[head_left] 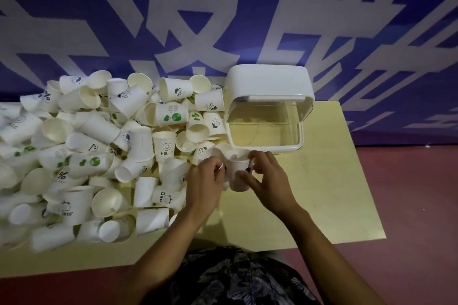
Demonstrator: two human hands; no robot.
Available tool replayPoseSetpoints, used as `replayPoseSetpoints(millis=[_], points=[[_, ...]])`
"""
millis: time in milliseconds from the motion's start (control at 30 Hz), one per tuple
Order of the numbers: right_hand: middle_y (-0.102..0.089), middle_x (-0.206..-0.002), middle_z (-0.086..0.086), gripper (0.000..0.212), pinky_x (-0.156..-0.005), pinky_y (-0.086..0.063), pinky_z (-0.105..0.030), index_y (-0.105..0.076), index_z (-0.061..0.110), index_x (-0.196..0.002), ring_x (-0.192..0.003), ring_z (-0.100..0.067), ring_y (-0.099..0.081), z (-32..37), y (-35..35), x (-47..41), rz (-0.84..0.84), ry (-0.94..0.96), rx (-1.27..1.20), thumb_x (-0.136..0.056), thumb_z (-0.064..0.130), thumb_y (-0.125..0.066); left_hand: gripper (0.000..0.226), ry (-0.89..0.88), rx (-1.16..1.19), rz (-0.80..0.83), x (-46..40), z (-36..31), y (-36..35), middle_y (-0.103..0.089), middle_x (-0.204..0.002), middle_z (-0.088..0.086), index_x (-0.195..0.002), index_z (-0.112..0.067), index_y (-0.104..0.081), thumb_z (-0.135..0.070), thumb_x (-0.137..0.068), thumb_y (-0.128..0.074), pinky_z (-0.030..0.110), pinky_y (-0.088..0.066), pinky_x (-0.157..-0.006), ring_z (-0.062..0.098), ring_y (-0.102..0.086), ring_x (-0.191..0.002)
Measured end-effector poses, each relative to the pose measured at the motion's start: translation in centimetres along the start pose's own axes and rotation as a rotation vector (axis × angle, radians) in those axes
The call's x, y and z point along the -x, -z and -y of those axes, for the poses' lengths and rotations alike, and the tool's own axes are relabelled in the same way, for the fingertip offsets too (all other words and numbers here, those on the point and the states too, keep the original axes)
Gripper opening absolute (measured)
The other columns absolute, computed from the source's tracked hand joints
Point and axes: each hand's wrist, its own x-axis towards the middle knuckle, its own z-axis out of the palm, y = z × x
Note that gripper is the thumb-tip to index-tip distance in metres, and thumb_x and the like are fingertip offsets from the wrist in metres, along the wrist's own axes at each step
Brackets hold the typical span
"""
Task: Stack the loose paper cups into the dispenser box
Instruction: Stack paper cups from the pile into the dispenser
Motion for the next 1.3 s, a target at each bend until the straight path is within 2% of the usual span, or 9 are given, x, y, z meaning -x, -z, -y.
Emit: replayPoseSetpoints(millis=[133, 300, 400, 500, 567, 733, 900, 1133, 1300], points=[[-0.049, -0.091, 0.003, 0.012, -0.062, -0.05, -0.037, -0.067, 0.019, -0.093, -0.077, -0.014, -0.051, -2.1, 1.9, -0.6, -0.099, 0.067, 0.141, -0.088, 0.03, -0.069, 0.011, -0.123, -0.061, 0.02, -1.0, -1.3, -1.3, -0.058, -0.074, -0.005, -0.08, -0.016, -0.056, -0.015, -0.09, -0.058, 0.03, -0.038, -0.058, 0.013, -0.049, -0.069], [-0.055, -0.092, -0.001, 0.006, -0.061, -0.043, -0.029, -0.072, 0.015, -0.087, -0.088, -0.024, -0.05, -5.5, 4.6, -1.8, -0.242, 0.036, 0.248, -0.087, 0.021, -0.072, 0.024, -0.17, -0.16, -0.006, -3.6, -2.9, -3.8, -0.052, -0.068, -0.002, -0.074, -0.015, -0.054, -0.02, -0.097, -0.05, 0.032, -0.033, -0.06, 0.017, -0.041, -0.067], [-0.063, -0.084, -0.004, 0.008, -0.057, -0.046, -0.031, -0.068, 0.009, -0.083, -0.077, -0.029, -0.057, -8.0, 6.4, -3.1, -0.213, 0.014, 0.224, -0.09, 0.009, -0.065, 0.027, -0.178, -0.232, -0.014, -5.2, -4.2, -5.4, -0.059, -0.066, 0.004, -0.071, -0.011, -0.061, -0.019, -0.095, -0.054, 0.031, -0.033, -0.058, 0.016, -0.042, -0.065], [-0.063, -0.074, -0.005, 0.012, -0.051, -0.045, -0.032, -0.064, 0.009, -0.08, -0.063, -0.028, -0.054, -10.1, 8.0, -4.7, -0.195, 0.008, 0.243, -0.092, 0.007, -0.061, 0.027, -0.174, -0.259, 0.024, -6.8, -5.7, -6.8, -0.059, -0.063, 0.004, -0.062, -0.013, -0.057, -0.017, -0.089, -0.062, 0.03, -0.028, -0.056, 0.019, -0.045, -0.066], [-0.065, -0.073, -0.006, 0.011, -0.051, -0.045, -0.03, -0.065, 0.008, -0.08, -0.06, -0.027, -0.054, -11.4, 9.0, -5.9, -0.173, 0.013, 0.258, -0.091, 0.006, -0.062, 0.026, -0.157, -0.273, 0.052, -8.3, -6.3, -8.3, -0.061, -0.066, 0.005, -0.062, -0.015, -0.057, -0.018, -0.088, -0.061, 0.032, -0.032, -0.056, 0.02, -0.048, -0.07], [-0.064, -0.068, -0.006, 0.013, -0.048, -0.044, -0.03, -0.064, 0.01, -0.078, -0.054, -0.029, -0.054, -14.3, 9.9, -9.1, -0.063, 0.023, 0.32, -0.087, 0.002, -0.062, 0.019, -0.127, -0.418, 0.123, -11.5, -7.0, -12.3, -0.066, -0.086, 0.011, -0.083, -0.007, -0.065, -0.012, -0.094, -0.05, 0.034, -0.041, -0.065, 0.028, -0.056, -0.089], [-0.068, -0.071, -0.007, 0.015, -0.048, -0.04, -0.028, -0.069, 0.013, -0.076, -0.057, -0.033, -0.06, -17.5, 9.3, -11.6, 0.041, -0.001, 0.412, -0.09, 0.015, -0.064, 0.016, -0.072, -0.601, 0.212, -13.6, -6.7, -15.4, -0.068, -0.094, 0.007, -0.099, -0.012, -0.07, -0.009, -0.09, -0.056, 0.033, -0.048, -0.07, 0.025, -0.058, -0.096], [-0.07, -0.087, -0.011, 0.014, -0.06, -0.051, -0.036, -0.074, 0.013, -0.092, -0.076, -0.036, -0.064, -20.0, 7.5, -12.7, 0.275, 0.013, 0.501, -0.09, 0.013, -0.059, 0.022, -0.029, -0.681, 0.325, -14.2, -6.0, -18.3, -0.067, -0.1, 0.009, -0.105, -0.011, -0.069, -0.011, -0.093, -0.051, 0.033, -0.05, -0.077, 0.024, -0.059, -0.096], [-0.073, -0.1, -0.005, 0.022, -0.077, -0.047, -0.039, -0.072, 0.017, -0.102, -0.093, -0.033, -0.064, -20.2, 7.3, -12.2, 0.248, 0.064, 0.508, -0.08, 0.014, -0.07, 0.025, -0.034, -0.474, 0.243, -12.9, -5.7, -17.5, -0.067, -0.108, 0.006, -0.111, -0.014, -0.068, -0.021, -0.092, -0.052, 0.035, -0.048, -0.081, 0.026, -0.056, -0.103]])
